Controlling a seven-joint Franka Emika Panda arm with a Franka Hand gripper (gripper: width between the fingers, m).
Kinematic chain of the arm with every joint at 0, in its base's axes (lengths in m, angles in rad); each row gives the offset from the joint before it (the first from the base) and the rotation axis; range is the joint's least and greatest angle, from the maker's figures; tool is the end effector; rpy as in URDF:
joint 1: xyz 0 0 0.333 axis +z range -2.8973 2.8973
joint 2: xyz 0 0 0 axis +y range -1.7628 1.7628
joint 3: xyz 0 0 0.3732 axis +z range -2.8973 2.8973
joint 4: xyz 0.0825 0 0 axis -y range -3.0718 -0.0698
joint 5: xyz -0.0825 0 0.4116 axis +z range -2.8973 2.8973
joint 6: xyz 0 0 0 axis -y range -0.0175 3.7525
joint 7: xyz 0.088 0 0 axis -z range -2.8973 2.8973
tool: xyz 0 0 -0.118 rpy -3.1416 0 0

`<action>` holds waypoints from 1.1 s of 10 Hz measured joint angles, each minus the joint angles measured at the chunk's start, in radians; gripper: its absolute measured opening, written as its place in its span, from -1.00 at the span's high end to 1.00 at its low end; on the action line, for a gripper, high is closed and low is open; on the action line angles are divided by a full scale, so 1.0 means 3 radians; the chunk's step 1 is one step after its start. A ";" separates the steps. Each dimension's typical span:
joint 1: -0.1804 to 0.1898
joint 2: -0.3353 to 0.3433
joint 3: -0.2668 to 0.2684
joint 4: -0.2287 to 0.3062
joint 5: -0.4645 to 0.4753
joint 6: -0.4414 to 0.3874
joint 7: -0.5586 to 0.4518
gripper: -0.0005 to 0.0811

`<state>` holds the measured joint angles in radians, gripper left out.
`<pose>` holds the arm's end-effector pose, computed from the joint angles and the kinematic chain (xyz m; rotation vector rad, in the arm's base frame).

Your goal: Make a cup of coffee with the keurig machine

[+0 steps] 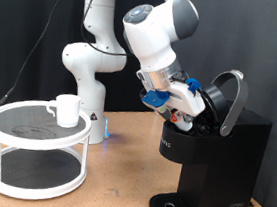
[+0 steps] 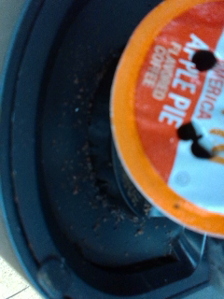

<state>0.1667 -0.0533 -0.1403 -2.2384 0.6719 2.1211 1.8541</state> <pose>0.5325 0.0474 0.4265 -1.2492 2.4772 0.7040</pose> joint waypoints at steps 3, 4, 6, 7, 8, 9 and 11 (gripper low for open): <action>0.0000 0.0008 0.0009 -0.0014 0.0008 0.0001 -0.0015 -0.56; 0.0000 0.0007 0.0009 -0.0015 0.0027 0.0000 -0.0033 -0.56; -0.0007 -0.0023 -0.0017 -0.0002 0.0117 -0.0132 -0.0143 -0.80; -0.0026 -0.0064 -0.0049 0.0019 0.0160 -0.0252 -0.0208 -0.80; -0.0050 -0.0132 -0.0082 0.0019 0.0188 -0.0372 -0.0255 -0.81; -0.0049 -0.0122 -0.0078 0.0014 0.0174 -0.0351 -0.0250 -0.81; -0.0052 -0.0120 -0.0086 -0.0005 0.0374 -0.0266 -0.0159 -0.81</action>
<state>0.1511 -0.0892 -0.1660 -2.2400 0.7841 2.0413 1.8062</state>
